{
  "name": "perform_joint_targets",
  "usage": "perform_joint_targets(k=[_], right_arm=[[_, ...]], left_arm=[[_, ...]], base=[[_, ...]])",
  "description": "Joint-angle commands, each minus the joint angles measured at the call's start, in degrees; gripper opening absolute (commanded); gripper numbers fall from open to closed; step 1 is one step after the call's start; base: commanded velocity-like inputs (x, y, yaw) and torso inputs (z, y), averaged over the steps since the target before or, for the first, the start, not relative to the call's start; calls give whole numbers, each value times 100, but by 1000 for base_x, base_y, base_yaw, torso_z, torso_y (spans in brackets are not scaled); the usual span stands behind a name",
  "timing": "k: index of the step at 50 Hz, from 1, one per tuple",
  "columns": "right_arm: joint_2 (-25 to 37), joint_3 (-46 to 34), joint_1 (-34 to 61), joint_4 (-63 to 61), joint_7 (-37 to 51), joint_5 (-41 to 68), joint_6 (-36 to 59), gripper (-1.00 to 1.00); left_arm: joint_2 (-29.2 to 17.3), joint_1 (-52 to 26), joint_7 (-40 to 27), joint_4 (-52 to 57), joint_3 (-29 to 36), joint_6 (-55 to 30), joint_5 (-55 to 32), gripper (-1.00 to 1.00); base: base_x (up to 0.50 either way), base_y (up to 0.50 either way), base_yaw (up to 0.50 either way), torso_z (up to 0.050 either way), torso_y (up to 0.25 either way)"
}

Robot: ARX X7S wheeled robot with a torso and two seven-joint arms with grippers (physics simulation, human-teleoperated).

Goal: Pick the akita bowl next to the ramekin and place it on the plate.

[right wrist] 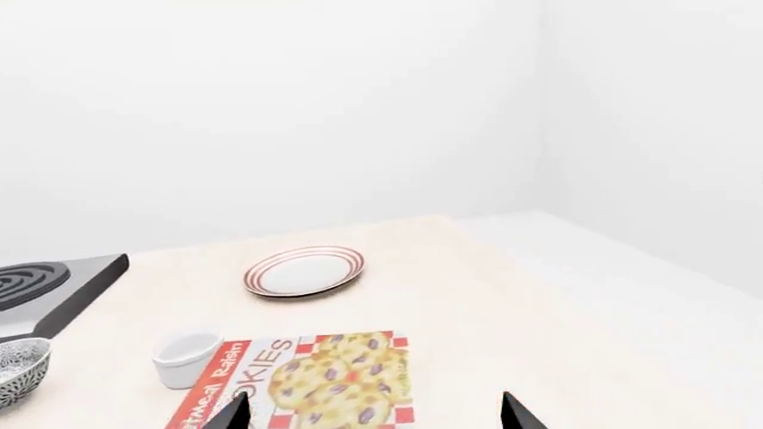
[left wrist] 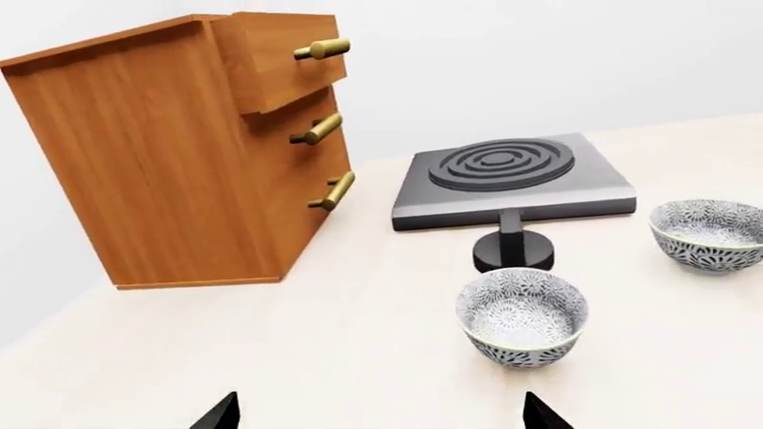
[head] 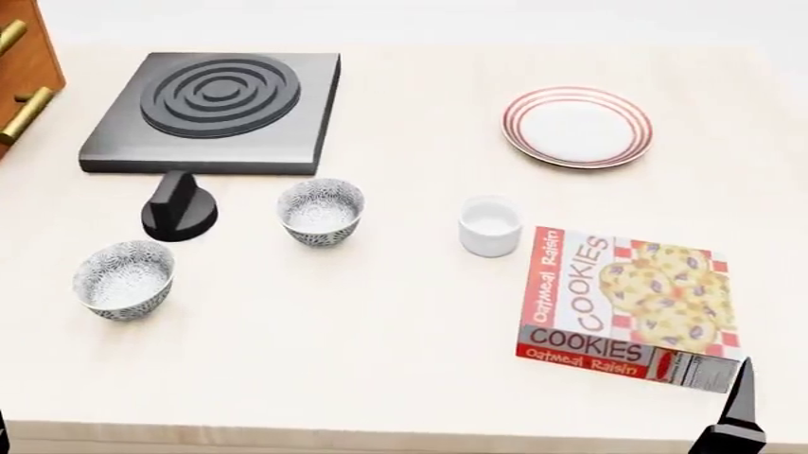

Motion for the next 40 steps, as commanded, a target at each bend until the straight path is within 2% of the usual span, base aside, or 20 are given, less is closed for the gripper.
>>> perform_joint_targets(k=[1, 40], right_arm=[[-94, 125, 2, 39, -68, -72, -35, 100], [-38, 69, -20, 69, -1, -8, -90, 100]], left_arm=[[127, 9, 129, -31, -180, 90, -25, 100], [100, 31, 74, -11, -196, 98, -110, 100]], base=[[0, -211, 0, 0, 0], [0, -208, 0, 0, 0]])
